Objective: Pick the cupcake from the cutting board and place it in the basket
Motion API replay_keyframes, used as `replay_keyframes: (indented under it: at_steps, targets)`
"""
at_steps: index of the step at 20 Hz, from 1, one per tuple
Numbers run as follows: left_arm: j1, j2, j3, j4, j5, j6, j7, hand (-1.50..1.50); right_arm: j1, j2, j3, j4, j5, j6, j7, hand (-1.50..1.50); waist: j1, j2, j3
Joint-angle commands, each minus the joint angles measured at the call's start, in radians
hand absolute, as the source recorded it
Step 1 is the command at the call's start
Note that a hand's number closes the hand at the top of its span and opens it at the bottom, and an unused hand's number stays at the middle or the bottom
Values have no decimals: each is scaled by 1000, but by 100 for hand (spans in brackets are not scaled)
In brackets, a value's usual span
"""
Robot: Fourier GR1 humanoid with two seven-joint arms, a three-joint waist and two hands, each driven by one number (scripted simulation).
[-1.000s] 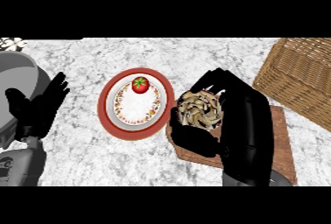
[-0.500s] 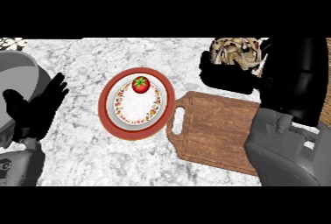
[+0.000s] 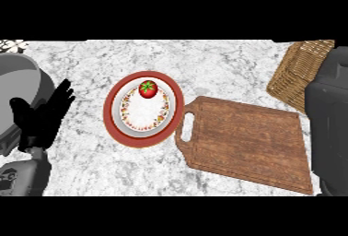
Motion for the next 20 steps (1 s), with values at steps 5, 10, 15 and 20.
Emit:
replay_keyframes:
  at_steps: [5, 10, 15, 20]
  targets:
    - [-31, 12, 17, 6, 12, -9, 26, 0, 94, -136, -149, 108, -72, -46, -151, 150, -5, 0, 1]
    - [-13, 54, 56, -33, 46, -41, 58, 0, 168, -228, -209, 111, -134, -6, -250, 150, -5, -1, 1]
    - [-65, 35, 56, 69, 34, -39, -3, 0, 214, -229, -306, 250, -226, -161, -418, 150, -5, 3, 1]
    - [29, -3, 28, -33, 22, -23, 14, 0, 325, -211, -329, 283, -265, -243, -518, 150, -3, 0, 1]
